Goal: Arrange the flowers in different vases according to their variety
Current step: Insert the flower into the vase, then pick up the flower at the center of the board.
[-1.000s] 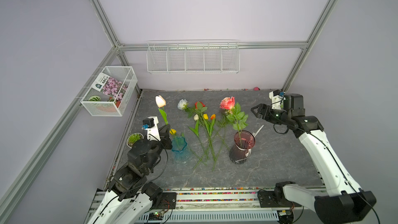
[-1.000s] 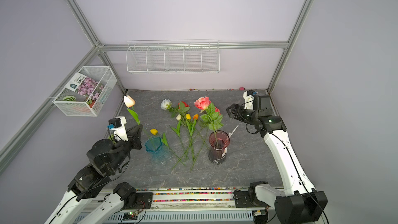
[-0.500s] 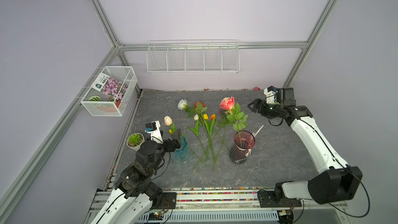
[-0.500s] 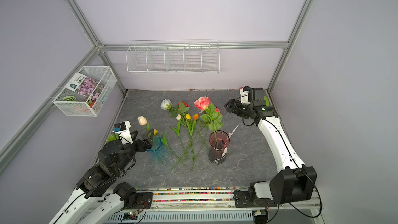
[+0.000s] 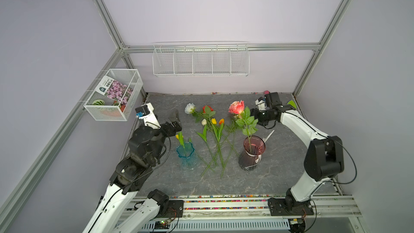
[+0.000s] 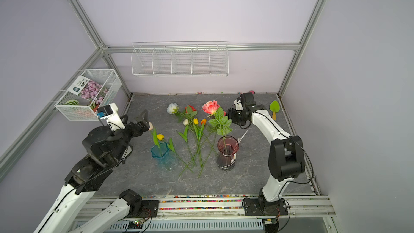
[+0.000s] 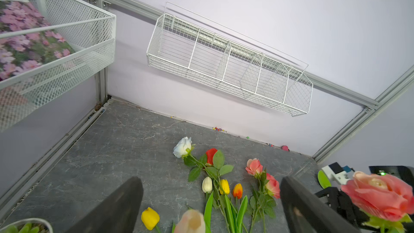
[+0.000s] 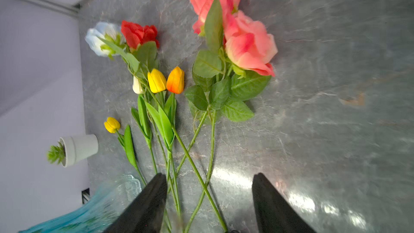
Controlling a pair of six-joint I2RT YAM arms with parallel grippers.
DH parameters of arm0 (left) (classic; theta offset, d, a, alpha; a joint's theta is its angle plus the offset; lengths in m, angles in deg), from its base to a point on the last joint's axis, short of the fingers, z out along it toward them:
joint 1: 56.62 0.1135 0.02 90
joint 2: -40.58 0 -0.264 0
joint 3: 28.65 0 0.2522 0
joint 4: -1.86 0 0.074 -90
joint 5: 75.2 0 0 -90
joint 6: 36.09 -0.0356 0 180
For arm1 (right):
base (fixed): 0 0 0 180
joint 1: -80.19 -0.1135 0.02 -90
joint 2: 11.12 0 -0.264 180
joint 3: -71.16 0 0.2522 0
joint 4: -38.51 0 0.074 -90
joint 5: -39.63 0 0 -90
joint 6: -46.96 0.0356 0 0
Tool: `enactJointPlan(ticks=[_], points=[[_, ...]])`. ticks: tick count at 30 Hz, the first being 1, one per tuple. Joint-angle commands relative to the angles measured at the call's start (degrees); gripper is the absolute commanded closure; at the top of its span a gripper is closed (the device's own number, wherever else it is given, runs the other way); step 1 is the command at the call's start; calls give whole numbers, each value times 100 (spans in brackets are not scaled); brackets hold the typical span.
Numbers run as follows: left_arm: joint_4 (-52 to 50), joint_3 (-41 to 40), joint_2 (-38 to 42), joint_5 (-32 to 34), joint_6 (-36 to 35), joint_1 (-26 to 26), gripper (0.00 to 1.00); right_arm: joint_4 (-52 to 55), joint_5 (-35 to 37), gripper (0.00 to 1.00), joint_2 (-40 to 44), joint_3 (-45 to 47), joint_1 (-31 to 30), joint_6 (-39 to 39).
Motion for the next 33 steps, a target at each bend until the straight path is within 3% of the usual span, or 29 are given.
enactJointPlan(ticks=[1, 10, 15, 20, 28, 33], points=[[79, 266, -574, -754, -5, 260, 0, 54, -99, 38, -367, -169, -245, -64], [366, 650, -1571, -2088, 507, 1188, 0, -242, -77, 43, -1081, -132, -596, 34], [313, 576, -1839, -2680, 811, 1423, 0, -432, -97, 49, -1317, -32, -719, 86], [495, 119, -1435, -2570, 881, 1423, 0, -547, -111, 53, -1541, -34, -778, 134], [498, 40, -1256, -2550, 880, 1429, 0, -851, -132, 59, -1794, 62, -799, 263], [643, -131, -1193, -2800, 981, 1424, 0, -930, -143, 68, -2003, 31, -812, 266]])
